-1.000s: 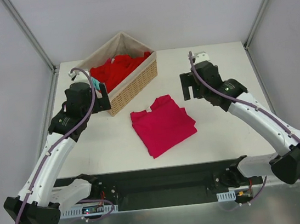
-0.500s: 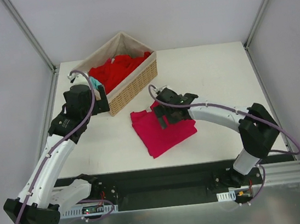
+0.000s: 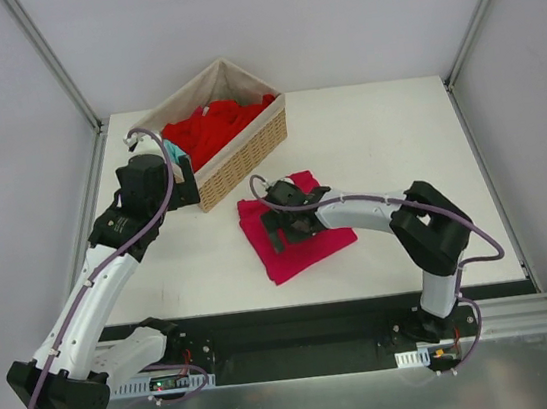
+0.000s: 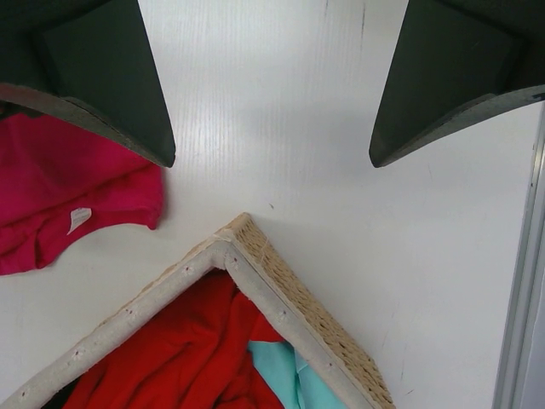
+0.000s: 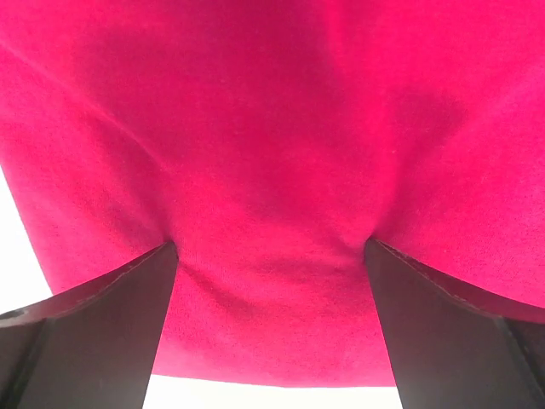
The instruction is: Fold and stack the t-shirts
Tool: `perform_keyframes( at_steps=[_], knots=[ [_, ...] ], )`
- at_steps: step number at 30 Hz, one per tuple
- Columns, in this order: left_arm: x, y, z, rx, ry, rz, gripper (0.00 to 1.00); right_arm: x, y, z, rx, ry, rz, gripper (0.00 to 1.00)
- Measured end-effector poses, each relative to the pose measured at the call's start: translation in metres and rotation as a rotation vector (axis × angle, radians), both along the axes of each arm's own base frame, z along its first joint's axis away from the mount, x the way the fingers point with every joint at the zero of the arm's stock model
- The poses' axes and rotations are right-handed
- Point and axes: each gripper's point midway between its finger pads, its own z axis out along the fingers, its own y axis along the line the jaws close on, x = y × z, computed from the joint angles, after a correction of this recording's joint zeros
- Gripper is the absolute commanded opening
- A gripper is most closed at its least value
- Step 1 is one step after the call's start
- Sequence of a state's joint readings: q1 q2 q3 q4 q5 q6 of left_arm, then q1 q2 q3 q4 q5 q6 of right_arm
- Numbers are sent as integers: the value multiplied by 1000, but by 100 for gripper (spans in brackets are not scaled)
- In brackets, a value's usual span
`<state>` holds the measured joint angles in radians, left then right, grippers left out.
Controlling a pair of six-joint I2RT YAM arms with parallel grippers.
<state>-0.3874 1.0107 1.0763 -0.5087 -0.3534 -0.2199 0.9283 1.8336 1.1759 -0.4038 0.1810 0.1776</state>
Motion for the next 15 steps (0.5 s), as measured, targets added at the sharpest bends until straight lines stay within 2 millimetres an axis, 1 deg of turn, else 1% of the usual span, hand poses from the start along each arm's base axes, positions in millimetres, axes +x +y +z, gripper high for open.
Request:
perform_keyframes(
  at_steps=[3,7,8,11,15],
  knots=[
    [0,1,0,3,-1,5,99,15,0,1,60,12,-58,96],
    [1,4,1,13,-5,19,99,45,-2,5,154,16,-146,96],
    [1,5,1,15,-5,21,99,57,-7,6,178,17,-180,96],
    [1,6,1,22,-7,27,99,82,-18,9,239,21,-252,96],
    [1,9,2,32,-11,40,99,112,-44,12,252,14,-338,96]
  ],
)
